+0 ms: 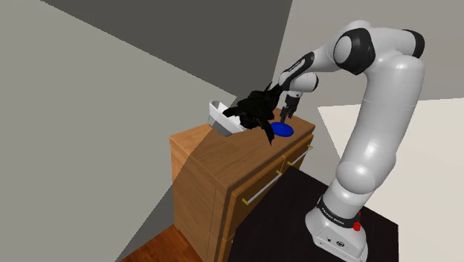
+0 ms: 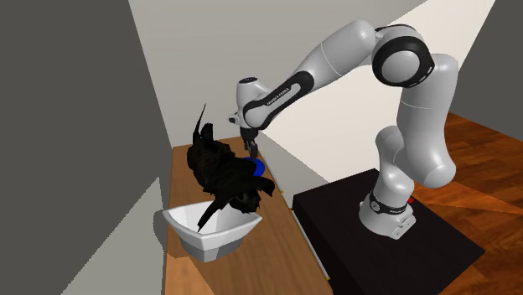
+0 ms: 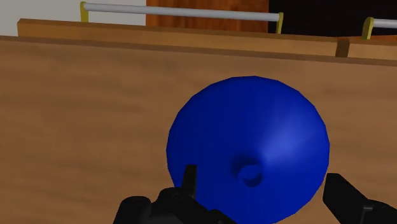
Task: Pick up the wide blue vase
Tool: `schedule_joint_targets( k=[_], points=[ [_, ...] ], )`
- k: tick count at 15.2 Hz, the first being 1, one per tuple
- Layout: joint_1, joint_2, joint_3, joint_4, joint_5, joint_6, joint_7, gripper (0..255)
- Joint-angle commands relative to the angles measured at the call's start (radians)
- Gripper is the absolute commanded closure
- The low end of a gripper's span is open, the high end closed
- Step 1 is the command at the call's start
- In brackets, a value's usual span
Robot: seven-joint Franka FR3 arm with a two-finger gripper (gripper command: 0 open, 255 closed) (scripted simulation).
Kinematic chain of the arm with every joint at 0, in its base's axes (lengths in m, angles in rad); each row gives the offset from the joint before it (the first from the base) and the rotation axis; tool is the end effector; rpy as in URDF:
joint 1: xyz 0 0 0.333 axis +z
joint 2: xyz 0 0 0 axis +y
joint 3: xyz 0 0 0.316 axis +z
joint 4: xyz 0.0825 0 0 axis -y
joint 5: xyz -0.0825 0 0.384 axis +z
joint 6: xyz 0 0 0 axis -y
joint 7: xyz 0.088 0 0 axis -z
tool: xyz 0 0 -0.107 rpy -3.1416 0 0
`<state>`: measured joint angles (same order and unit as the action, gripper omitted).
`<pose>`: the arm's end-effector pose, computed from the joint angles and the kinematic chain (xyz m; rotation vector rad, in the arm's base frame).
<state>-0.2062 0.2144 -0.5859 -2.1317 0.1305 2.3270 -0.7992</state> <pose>0.4031 -0.3980 0.3254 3.1092 -0.1088 -0.0016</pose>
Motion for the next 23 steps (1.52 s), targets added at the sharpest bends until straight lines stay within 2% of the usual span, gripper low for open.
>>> schedule_joint_targets(
  k=[1, 5, 6, 15, 23],
  points=[
    [-0.005, 0.019, 0.005, -0.006, 0.016, 0.022, -0.011, 0],
    [-0.012, 0.044, 0.014, -0.014, 0.037, 0.051, -0.025, 0],
    [-0.012, 0.044, 0.014, -0.016, 0.038, 0.053, -0.025, 255],
    [-0.012, 0.044, 0.014, -0.014, 0.038, 0.051, -0.025, 255],
    [0.008, -0.032, -0.009, 0.016, -0.026, -0.041, 0.016, 255]
  ],
)
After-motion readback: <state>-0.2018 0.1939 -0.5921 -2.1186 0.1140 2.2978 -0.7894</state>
